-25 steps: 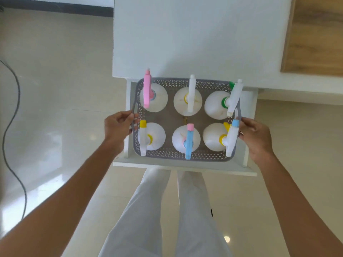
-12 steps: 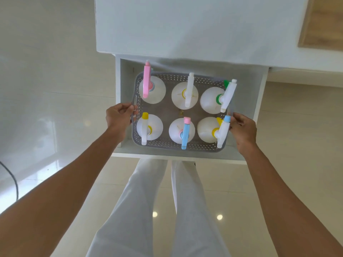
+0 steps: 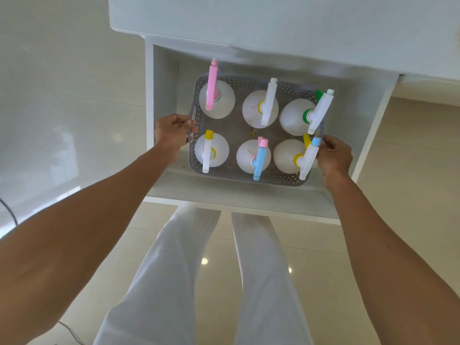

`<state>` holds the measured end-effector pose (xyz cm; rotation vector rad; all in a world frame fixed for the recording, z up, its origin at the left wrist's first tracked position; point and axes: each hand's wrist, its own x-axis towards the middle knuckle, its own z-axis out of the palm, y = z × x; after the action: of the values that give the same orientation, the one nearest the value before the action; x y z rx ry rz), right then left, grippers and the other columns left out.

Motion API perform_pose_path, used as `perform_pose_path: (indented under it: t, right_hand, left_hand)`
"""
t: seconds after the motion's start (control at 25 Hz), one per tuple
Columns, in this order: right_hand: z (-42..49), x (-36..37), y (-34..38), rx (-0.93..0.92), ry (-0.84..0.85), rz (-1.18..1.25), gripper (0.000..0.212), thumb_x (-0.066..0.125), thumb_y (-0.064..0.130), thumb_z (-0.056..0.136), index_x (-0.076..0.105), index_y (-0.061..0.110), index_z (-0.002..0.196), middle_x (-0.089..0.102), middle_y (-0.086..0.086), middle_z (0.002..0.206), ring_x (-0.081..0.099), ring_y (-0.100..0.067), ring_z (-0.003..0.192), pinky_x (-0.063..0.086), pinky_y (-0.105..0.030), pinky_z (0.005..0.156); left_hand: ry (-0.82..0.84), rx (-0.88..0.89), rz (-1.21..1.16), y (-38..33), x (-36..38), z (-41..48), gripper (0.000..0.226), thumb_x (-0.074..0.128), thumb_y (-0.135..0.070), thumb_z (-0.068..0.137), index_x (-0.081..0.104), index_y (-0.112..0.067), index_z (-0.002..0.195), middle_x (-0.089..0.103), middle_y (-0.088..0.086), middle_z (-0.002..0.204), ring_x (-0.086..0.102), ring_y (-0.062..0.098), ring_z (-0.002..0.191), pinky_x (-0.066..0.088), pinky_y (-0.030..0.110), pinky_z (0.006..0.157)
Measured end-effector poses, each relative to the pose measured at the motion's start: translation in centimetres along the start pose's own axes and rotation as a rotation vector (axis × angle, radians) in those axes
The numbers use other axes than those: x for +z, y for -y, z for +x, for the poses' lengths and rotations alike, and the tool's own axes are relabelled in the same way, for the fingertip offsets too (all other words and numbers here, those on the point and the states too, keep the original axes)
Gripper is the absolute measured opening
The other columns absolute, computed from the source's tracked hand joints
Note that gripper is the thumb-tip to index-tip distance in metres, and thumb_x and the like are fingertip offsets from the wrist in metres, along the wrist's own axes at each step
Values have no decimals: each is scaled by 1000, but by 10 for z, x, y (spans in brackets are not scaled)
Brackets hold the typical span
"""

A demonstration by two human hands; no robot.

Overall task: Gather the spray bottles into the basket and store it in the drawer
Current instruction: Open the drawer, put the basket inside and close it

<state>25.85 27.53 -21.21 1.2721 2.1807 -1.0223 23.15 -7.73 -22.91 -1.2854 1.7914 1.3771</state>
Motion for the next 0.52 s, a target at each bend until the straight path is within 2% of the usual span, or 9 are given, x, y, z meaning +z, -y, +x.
perform_pose_path:
  t: [0.12, 0.28, 0.4, 0.52]
  right_hand:
    - [10, 10, -4, -9, -11, -36, 23, 60, 14, 100, 75, 12, 117, 74, -6, 105, 61, -12, 90, 55, -31, 96]
    - [25, 25, -12, -26, -10, -97, 26, 57, 11, 100, 75, 11, 118, 74, -7, 114, 57, -11, 93, 45, -19, 86]
    - [37, 33, -20, -29, -4, -150, 25, 56, 10, 100, 76, 12, 115, 74, -8, 115, 57, -12, 91, 46, -21, 84]
    - [46, 36, -25, -30, -10, -167, 26, 57, 11, 99, 75, 11, 117, 74, -9, 119, 58, -15, 94, 51, -27, 92]
  left_hand:
    - [-15, -16, 13, 9, 3, 9, 6, 64, -8, 94, 67, -12, 97, 77, 7, 98, 75, 20, 94, 59, 50, 88]
    - [-30, -34, 26, 21, 10, 20, 12, 64, -7, 94, 66, -7, 106, 77, 8, 100, 75, 17, 94, 59, 47, 90]
    - [-30, -37, 34, 28, 19, 30, 13, 61, -4, 95, 65, -8, 106, 76, 8, 101, 75, 17, 93, 58, 47, 91]
    - [-24, -22, 34, 29, 28, 37, 14, 58, -1, 95, 64, -7, 106, 74, 9, 98, 73, 14, 83, 59, 44, 91]
